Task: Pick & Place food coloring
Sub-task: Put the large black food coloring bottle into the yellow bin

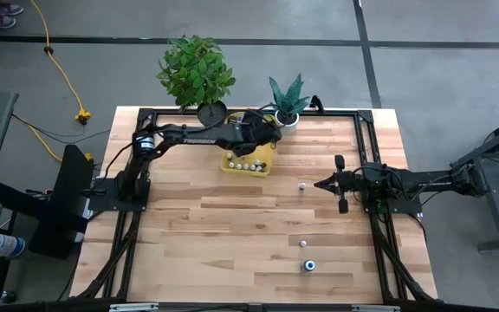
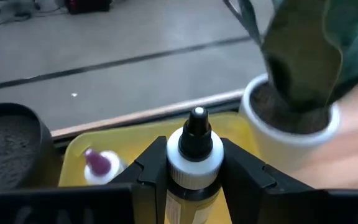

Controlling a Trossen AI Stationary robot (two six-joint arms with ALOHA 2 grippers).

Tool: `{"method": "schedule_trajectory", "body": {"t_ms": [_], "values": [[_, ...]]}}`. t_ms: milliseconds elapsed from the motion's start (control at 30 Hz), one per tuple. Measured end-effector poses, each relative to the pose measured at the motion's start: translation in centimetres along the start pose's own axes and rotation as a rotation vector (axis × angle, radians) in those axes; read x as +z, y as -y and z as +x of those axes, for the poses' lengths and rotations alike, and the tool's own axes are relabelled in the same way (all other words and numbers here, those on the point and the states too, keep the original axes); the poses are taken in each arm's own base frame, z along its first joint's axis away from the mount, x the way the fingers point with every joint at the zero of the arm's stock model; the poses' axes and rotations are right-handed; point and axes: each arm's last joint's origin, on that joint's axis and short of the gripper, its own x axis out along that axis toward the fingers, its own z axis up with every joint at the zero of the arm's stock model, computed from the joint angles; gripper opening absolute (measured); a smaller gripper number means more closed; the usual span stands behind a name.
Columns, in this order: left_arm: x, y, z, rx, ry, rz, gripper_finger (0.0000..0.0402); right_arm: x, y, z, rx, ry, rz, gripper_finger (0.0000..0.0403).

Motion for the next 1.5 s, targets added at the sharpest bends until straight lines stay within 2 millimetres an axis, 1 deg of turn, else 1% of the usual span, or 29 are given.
{"method": "schedule_trajectory", "body": {"t_ms": [100, 200, 400, 500, 600, 667, 733, 833, 1500], "values": [[-0.6, 0.2, 0.6, 0.027, 0.014, -0.026, 0.0101, 0.0, 0.0, 0.0, 0.0, 0.001, 0.0, 0.0], [-0.8, 0.1, 1.3, 0.044, 0.02, -0.035, 0.0101, 0.0, 0.0, 0.0, 0.0, 0.001, 0.0, 0.0], [-1.3, 0.4, 2.0, 0.07, 0.049, -0.039, 0.0101, 0.0, 0.0, 0.0, -0.001, 0.001, 0.0, 0.0], [-1.5, 0.3, 2.4, 0.079, 0.037, -0.028, 0.0101, 0.0, 0.0, 0.0, 0.0, 0.0, 0.0, 0.0], [-2.1, 0.6, 3.0, 0.074, 0.037, -0.035, 0.0102, 0.0, 0.0, 0.0, 0.0, 0.0, 0.0, 0.0], [-2.3, 0.4, 3.3, 0.087, 0.023, -0.018, 0.0102, 0.0, 0.0, 0.0, 0.0, 0.0, 0.0, 0.0], [-2.4, 0.6, 3.5, 0.083, 0.036, -0.038, 0.0102, 0.0, 0.0, 0.0, 0.0, 0.0, 0.0, 0.0], [-2.7, 0.4, 3.9, 0.093, 0.02, -0.032, 0.0102, 0.0, 0.0, 0.0, 0.0, 0.0, 0.0, 0.0], [-2.6, 0.2, 4.4, 0.098, 0.016, -0.049, 0.0102, 0.0, 0.0, 0.0, -0.001, 0.0, 0.0, 0.0]]}}
